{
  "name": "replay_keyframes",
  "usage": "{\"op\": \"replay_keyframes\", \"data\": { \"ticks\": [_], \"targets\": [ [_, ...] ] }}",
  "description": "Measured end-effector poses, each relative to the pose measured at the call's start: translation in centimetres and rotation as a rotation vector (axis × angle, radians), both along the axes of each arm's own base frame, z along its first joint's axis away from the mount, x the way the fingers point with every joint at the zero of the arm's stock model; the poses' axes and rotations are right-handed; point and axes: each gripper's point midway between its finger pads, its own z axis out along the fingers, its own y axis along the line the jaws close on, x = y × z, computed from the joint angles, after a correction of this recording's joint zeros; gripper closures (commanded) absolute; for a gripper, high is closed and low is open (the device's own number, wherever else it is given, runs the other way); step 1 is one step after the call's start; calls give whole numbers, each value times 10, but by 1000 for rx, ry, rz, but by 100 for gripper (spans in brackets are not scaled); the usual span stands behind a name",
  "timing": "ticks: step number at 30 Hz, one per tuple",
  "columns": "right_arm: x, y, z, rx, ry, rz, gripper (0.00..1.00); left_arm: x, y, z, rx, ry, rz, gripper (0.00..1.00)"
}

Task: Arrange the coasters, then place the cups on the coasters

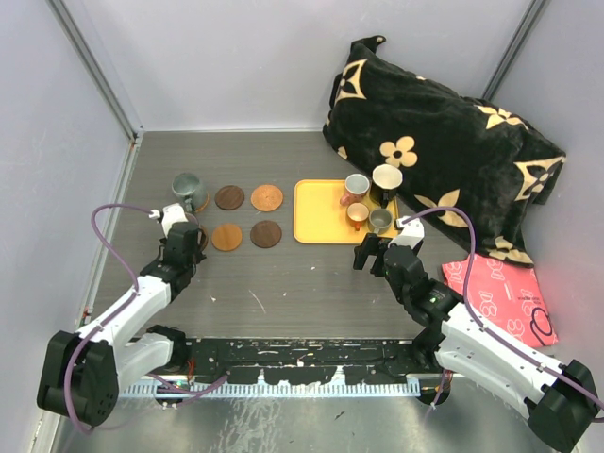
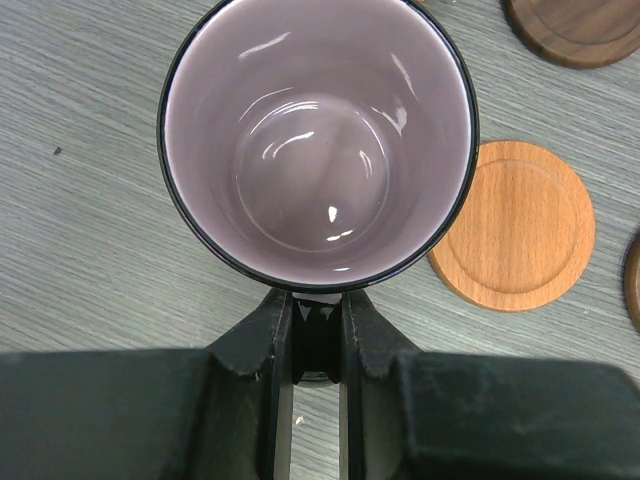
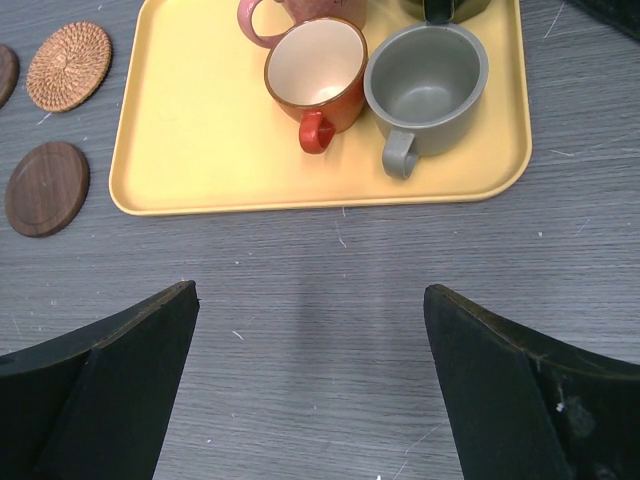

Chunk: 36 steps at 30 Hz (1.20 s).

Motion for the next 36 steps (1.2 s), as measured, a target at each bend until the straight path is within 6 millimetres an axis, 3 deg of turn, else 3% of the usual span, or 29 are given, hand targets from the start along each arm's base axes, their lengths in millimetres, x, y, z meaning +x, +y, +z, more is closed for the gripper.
{"op": "replay_keyframes", "data": {
  "ticks": [17, 22, 24, 36],
  "targets": [
    [0, 0, 0, 0, 0, 0, 0, 3, 4, -4, -13, 6, 15, 100],
    [0, 0, 0, 0, 0, 0, 0, 3, 4, -4, -19, 8, 11, 95],
    [0, 0, 0, 0, 0, 0, 0, 3, 3, -4, -21, 8, 9, 88],
    [0, 0, 0, 1, -1, 0, 0, 3, 3, -4, -36, 7, 21, 84]
  ]
}}
